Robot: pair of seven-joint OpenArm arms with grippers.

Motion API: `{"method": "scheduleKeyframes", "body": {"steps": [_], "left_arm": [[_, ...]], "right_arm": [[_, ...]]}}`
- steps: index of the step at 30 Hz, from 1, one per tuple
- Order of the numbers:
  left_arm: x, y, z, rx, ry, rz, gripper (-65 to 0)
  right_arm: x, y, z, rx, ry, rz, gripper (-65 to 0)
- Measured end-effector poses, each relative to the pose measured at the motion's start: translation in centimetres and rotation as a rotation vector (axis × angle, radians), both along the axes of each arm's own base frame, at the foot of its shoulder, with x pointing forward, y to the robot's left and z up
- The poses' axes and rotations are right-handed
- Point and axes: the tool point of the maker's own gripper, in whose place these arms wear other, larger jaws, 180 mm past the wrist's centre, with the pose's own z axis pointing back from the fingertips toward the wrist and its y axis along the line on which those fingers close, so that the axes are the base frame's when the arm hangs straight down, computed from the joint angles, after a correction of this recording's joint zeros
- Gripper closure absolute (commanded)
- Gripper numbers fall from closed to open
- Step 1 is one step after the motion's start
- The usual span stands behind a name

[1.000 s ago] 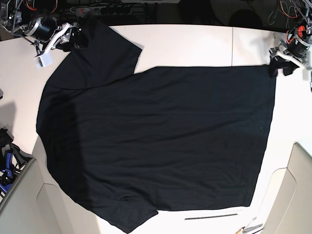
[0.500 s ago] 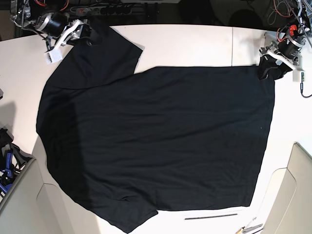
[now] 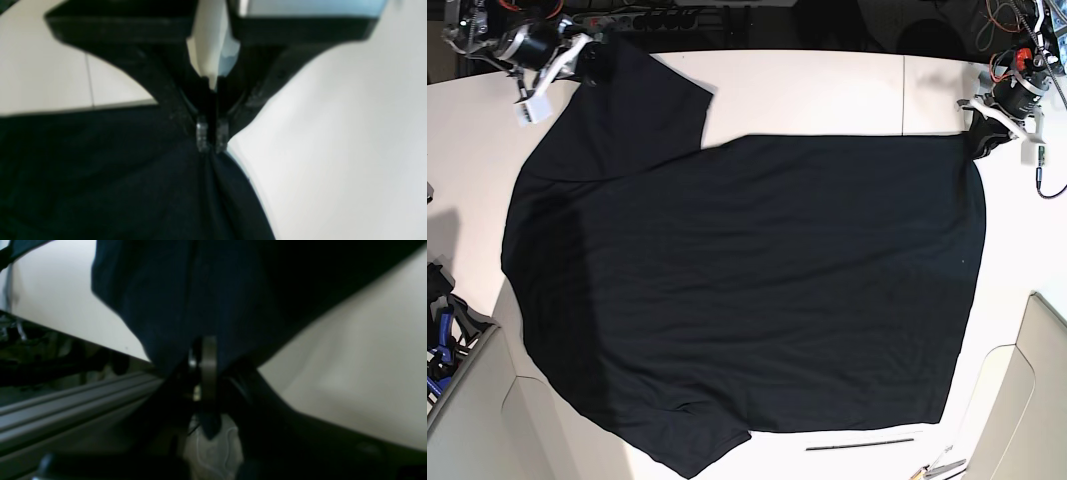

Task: Fold the T-shirt properly
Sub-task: 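Lift the shoulder corners and drag them toward the hem, folding the shirt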

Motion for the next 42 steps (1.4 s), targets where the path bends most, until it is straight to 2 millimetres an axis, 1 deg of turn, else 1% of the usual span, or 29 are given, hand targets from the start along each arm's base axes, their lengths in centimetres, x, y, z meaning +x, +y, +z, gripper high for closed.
{"method": "scheduleKeyframes", "body": {"steps": [5, 8, 10, 13, 16, 18, 22, 23, 24, 27, 28, 33, 37, 39, 42], "left_arm": [[1.1, 2.1, 3.5, 0.01, -0.097, 0.057, 0.0], [1.7, 2.0, 4.3, 0.017, -0.119, 0.049, 0.0], [2.4, 1.9, 4.6, 0.016, -0.134, 0.048, 0.0], [4.3, 1.9, 5.9, 0.015, -0.188, 0.048, 0.0], [5.9, 1.8, 6.8, 0.033, -0.224, 0.037, 0.0], [6.9, 1.7, 7.1, 0.053, -0.233, 0.022, 0.0], [9.9, 2.3, 8.7, 0.049, -0.301, 0.049, 0.0], [10.5, 2.4, 8.6, 0.043, -0.306, 0.051, 0.0], [10.9, 2.2, 8.2, 0.041, -0.296, 0.047, 0.0], [11.7, 1.2, 6.0, 0.031, -0.242, 0.024, 0.0], [12.2, 0.9, 5.6, 0.037, -0.241, 0.016, 0.0], [15.4, 1.1, 6.4, 0.087, -0.284, 0.003, 0.0], [17.0, 1.3, 5.8, 0.06, -0.274, 0.021, 0.0], [17.8, 1.8, 5.4, 0.038, -0.266, 0.047, 0.0], [19.1, 2.5, 5.1, -0.002, -0.271, 0.09, 0.0]], "right_arm": [[3.0, -2.2, 4.9, -0.032, -0.175, -0.048, 0.0], [4.5, -2.9, 7.2, -0.056, -0.258, -0.058, 0.0], [6.0, -3.4, 8.2, -0.078, -0.309, -0.059, 0.0], [8.4, -3.8, 9.4, -0.104, -0.379, -0.065, 0.0], [9.7, -4.2, 9.6, -0.109, -0.401, -0.077, 0.0], [11.1, -4.5, 9.9, -0.114, -0.423, -0.083, 0.0], [15.5, -5.4, 11.6, -0.094, -0.524, -0.129, 0.0], [16.3, -5.7, 11.6, -0.084, -0.531, -0.14, 0.0], [16.9, -5.9, 11.4, -0.074, -0.527, -0.154, 0.0], [18.5, -6.3, 9.9, -0.056, -0.479, -0.165, 0.0], [19.2, -6.1, 9.6, -0.047, -0.471, -0.157, 0.0], [23.3, -4.9, 8.7, -0.037, -0.467, -0.115, 0.0], [25.7, -4.4, 7.0, -0.042, -0.418, -0.106, 0.0], [27.1, -4.1, 6.9, -0.026, -0.41, -0.105, 0.0], [29.2, -3.6, 7.6, 0.007, -0.429, -0.113, 0.0]]}}
